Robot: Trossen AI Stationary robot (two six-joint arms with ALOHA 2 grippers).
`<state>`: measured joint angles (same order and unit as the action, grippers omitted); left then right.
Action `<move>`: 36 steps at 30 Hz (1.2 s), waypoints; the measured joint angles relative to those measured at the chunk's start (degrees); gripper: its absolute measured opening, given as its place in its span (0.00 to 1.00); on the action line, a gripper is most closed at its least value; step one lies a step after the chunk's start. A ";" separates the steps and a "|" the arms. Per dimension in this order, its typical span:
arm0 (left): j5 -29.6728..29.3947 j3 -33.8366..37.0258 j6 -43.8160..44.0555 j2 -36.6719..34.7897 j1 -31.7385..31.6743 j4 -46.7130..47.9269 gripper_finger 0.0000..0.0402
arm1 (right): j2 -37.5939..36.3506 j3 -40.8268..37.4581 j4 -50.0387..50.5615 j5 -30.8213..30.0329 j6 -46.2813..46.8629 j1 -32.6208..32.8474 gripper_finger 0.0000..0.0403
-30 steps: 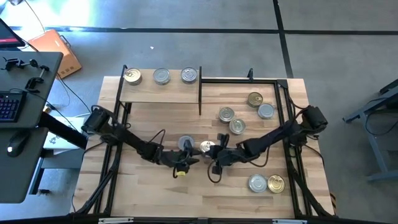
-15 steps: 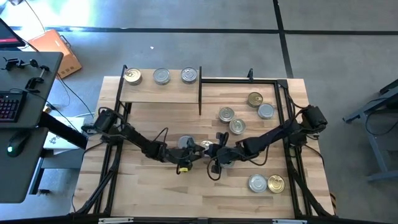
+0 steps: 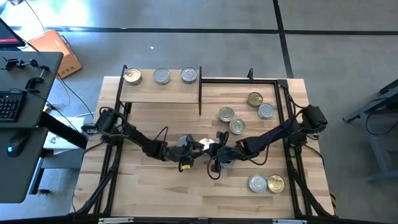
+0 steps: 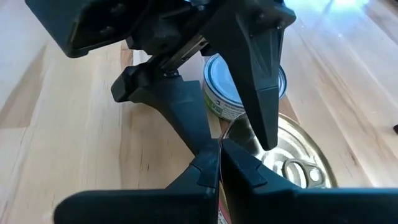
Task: Stack canned seafood by type on shelf
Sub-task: Put the blue tuna can on the shelf aligned with the other blue tuna can
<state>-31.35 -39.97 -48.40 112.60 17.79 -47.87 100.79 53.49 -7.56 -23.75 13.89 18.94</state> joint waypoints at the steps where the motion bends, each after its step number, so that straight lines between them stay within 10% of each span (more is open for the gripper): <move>1: 0.18 0.00 0.45 -0.02 -0.17 0.13 0.61 | 0.00 0.00 -0.03 -0.01 0.00 0.01 0.00; 17: 0.69 0.02 4.52 0.14 0.29 0.25 0.40 | -0.62 0.04 -0.30 0.57 0.04 0.17 0.03; 36: 7.38 0.15 15.22 -5.11 1.17 4.55 0.40 | -2.97 0.11 8.62 -5.43 -23.06 6.24 0.65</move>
<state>-23.97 -39.81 -33.18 107.49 18.96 -43.32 97.82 53.60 1.06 -29.18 -9.17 25.18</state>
